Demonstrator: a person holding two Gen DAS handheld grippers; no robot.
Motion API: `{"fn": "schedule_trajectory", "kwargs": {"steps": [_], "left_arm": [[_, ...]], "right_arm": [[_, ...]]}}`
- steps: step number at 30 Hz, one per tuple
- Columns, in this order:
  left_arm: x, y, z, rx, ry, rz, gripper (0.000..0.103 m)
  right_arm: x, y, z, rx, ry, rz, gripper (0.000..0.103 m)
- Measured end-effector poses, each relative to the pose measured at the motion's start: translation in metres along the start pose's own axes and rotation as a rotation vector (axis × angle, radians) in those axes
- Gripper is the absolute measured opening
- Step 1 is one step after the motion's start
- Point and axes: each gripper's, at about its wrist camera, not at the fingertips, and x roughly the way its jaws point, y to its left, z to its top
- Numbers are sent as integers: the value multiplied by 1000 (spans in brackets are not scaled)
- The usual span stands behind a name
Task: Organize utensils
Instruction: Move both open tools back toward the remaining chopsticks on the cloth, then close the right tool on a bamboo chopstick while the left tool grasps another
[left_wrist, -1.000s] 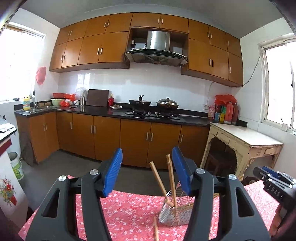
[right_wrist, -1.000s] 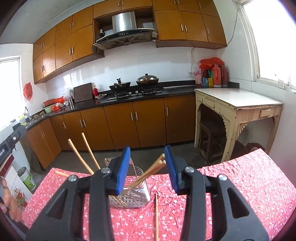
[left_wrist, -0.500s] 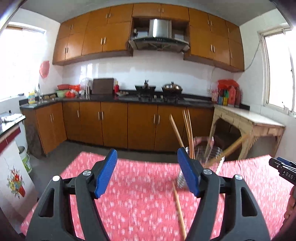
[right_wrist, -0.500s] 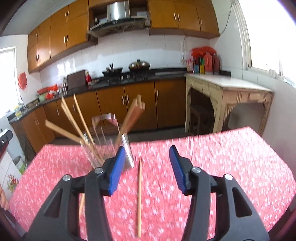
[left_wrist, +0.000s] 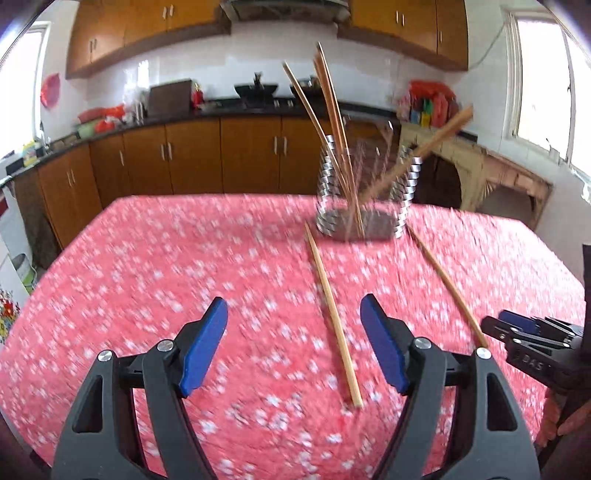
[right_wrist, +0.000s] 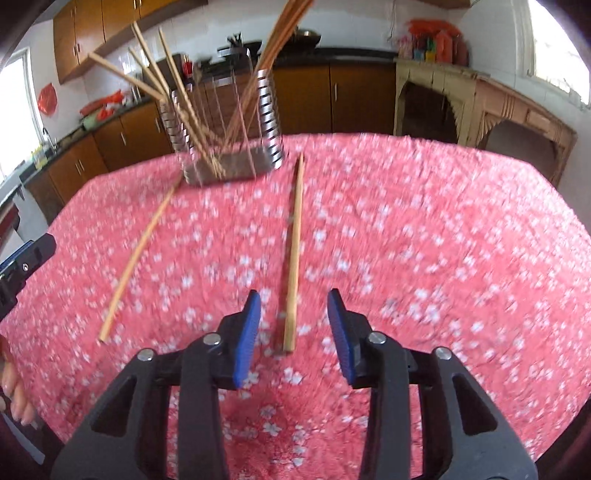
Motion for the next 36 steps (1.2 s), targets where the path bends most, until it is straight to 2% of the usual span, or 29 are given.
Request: {"fn": "schedule_trajectory", "kwargs": {"steps": [3, 5, 7, 10, 16, 20, 23, 27, 29, 36], "left_arm": [[7, -5, -8, 13, 34, -7, 74], [10, -8, -13, 16, 49, -9, 74], [14, -9, -14, 13, 70, -15, 74], [21, -12, -17, 15, 94, -21, 73], [34, -20, -21, 21, 136, -30, 70], [46, -28, -27, 31, 190, -30, 59], [56, -32, -30, 26, 242, -19, 45], [64, -30, -24, 50, 263, 35, 20], [72, -23, -18, 42, 282, 38, 12], [104, 25, 10, 7, 300, 158, 9]], "right_arm": [[7, 1, -3, -13, 21, -6, 32], [12, 3, -5, -24, 34, -13, 24], [15, 4, -3, -32, 23, -33, 9], [19, -7, 2, 27, 40, -18, 8], [30, -45, 23, 143, 49, -106, 8], [33, -67, 30, 215, 56, -116, 8], [36, -76, 31, 233, 58, -122, 8], [36, -82, 32, 228, 55, -132, 8], [39, -85, 37, 230, 55, -136, 8], [49, -97, 49, 233, 51, -173, 8]]}}
